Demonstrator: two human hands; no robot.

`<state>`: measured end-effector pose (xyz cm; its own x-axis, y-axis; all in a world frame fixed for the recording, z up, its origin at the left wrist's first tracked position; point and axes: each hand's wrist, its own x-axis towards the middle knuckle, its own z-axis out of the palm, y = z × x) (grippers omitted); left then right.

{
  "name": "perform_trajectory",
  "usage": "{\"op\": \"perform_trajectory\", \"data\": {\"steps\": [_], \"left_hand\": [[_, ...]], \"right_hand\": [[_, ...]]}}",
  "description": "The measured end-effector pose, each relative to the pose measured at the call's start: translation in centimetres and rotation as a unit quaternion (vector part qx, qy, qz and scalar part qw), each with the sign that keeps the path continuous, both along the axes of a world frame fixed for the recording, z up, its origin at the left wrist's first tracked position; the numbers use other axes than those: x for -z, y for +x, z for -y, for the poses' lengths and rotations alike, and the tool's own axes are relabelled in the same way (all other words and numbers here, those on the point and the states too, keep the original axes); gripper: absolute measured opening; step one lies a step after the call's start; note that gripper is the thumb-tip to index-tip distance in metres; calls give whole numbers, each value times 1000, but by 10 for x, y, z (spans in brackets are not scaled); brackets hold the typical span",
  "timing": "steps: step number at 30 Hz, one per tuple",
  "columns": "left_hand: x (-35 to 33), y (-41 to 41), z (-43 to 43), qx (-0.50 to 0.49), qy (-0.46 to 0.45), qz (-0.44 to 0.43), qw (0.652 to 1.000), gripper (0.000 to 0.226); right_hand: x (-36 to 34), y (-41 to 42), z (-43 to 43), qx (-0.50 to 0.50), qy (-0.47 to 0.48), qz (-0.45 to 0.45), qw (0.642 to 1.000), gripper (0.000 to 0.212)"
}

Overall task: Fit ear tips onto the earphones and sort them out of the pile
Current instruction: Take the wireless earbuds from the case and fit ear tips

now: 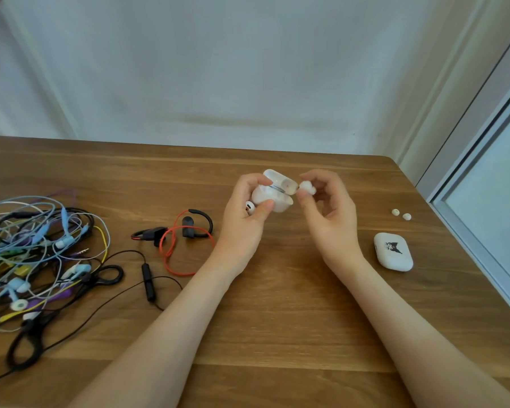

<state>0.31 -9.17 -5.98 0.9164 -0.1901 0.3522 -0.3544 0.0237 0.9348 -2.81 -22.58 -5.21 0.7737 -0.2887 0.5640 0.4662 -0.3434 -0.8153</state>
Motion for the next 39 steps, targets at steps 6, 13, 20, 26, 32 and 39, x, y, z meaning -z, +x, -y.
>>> {"op": "perform_trajectory", "data": {"steps": [6, 13, 20, 26, 32, 39], "left_hand": [[-2, -1, -1, -4, 8, 26, 1000, 37], [-2, -2, -1, 4, -1, 29, 1000, 35], [-2, -1, -1, 11, -6, 34, 999, 34], [-1, -2, 0, 16, 4, 30, 999, 35], [0, -1, 0, 20, 9, 31, 999, 34], [3, 2, -2, 18, -36, 9, 999, 29]], "right_hand": [[5, 1, 0, -12, -46, -14, 999, 21], [6, 3, 2, 10, -89, 2, 996, 24], [11, 7, 4, 37, -144, 19, 989, 20], [8, 7, 6, 46, -164, 1, 985, 18], [5, 2, 1, 13, -97, -28, 995, 26], [5, 3, 5, 6, -86, -31, 996, 29]]}}
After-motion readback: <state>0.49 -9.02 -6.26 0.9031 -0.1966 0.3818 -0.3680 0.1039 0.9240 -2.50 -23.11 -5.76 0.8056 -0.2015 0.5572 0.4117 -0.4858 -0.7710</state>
